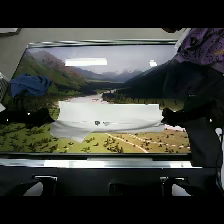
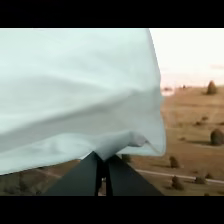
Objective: Fold the clothes and pants, and hang the long-sleeved shirts on hangers.
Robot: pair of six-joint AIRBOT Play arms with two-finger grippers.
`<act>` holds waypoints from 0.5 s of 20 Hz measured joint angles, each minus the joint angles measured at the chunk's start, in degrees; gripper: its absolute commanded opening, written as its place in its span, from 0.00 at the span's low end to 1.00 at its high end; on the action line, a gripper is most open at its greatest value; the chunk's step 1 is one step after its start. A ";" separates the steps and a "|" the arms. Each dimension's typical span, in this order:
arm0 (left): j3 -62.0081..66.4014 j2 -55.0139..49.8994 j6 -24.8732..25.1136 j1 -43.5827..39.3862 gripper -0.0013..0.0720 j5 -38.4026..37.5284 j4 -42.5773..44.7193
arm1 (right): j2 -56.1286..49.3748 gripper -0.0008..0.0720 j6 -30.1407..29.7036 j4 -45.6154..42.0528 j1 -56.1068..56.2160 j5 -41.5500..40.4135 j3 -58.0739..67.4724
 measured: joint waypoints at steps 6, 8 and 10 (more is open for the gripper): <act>11.93 -16.20 1.16 -0.92 0.04 3.21 -1.55 | -7.82 0.05 1.05 -0.50 1.14 7.02 5.44; 14.93 -20.41 1.68 -0.96 0.04 3.98 -2.40 | -10.10 0.05 0.79 0.74 1.25 9.27 6.95; 16.92 -23.63 2.08 -1.03 0.04 4.74 -3.10 | -12.22 0.06 -0.09 2.34 1.31 11.13 7.85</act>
